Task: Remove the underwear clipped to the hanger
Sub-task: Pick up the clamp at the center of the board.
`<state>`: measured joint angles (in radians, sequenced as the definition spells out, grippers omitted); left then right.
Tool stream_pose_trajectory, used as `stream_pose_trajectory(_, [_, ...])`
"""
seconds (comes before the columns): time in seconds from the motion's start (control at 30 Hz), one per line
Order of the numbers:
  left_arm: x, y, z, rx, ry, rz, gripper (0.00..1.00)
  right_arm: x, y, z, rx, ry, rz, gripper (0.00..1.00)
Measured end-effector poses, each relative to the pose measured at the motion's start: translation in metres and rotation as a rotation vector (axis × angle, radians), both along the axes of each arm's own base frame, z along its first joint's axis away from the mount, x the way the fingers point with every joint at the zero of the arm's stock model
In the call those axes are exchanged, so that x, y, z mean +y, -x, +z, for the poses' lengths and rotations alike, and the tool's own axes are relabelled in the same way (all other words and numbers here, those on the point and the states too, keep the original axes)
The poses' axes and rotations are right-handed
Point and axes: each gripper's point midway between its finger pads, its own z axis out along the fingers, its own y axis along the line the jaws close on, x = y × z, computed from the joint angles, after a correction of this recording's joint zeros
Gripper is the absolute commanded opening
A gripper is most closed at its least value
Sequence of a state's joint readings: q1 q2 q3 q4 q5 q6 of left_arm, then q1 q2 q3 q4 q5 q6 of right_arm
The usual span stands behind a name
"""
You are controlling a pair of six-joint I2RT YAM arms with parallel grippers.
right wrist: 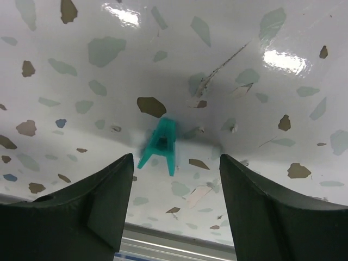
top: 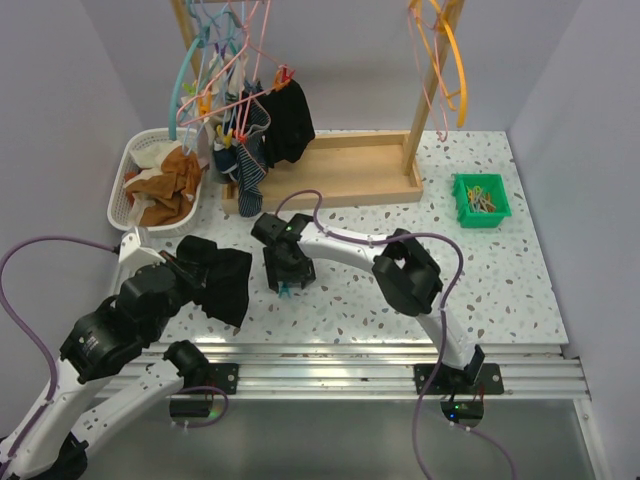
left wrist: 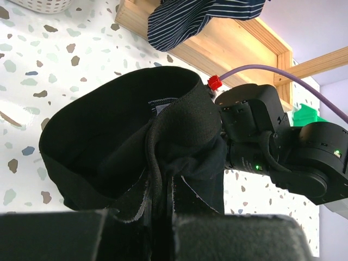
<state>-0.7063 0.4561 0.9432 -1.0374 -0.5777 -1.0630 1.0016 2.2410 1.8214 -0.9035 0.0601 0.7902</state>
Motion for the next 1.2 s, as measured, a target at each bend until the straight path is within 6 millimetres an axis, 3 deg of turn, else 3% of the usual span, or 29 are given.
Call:
stream_pose_trajectory(0.3, [0.001,-0.001,0.000,-0.002,-0.003,0.006,0.00,0.018,-0.008,0.004,-0.005,-0.016,-0.022,0.56])
stream_pose_trajectory(0.5, [0.003,-0.001,0.001,-0.006,-0.008,0.016,0.00,0.012,-0.002,-0.006,0.007,0.047,-0.023,0.48])
stream_pose_trajectory(0.67, [0.005,-0.002,-0.001,-0.009,-0.012,0.025,0.00,0.003,0.000,-0.008,-0.005,0.087,-0.019,0.26])
stream_pose_trajectory(0.7, [0.005,-0.002,-0.001,-0.008,-0.013,0.026,0.00,0.001,0.001,-0.009,-0.007,0.092,-0.018,0.12])
stream_pose_trajectory(0.77, [0.005,-0.002,-0.002,-0.006,-0.014,0.025,0.00,-0.002,0.000,-0.008,-0.013,0.099,-0.015,0.00])
stream_pose_trajectory(0.83, [0.005,-0.002,-0.002,-0.007,-0.014,0.025,0.00,-0.007,0.001,-0.007,-0.024,0.109,-0.016,0.00])
stream_pose_trajectory(0.93, [0.004,-0.003,-0.002,-0.003,-0.018,0.025,0.00,-0.028,0.003,-0.005,-0.036,0.151,-0.014,0.00])
stream_pose_trajectory(1.03, [0.000,-0.007,-0.003,0.001,-0.024,0.021,0.00,-0.063,0.006,0.001,-0.033,0.190,-0.030,0.00])
stream_pose_trajectory(1.13, [-0.005,-0.012,-0.007,0.013,-0.034,0.014,0.00,-0.111,-0.001,0.019,-0.039,0.186,-0.102,0.00])
stream_pose_trajectory(1.2, [-0.009,-0.015,-0.010,0.024,-0.042,0.009,0.00,-0.154,-0.011,0.037,-0.060,0.167,-0.190,0.00])
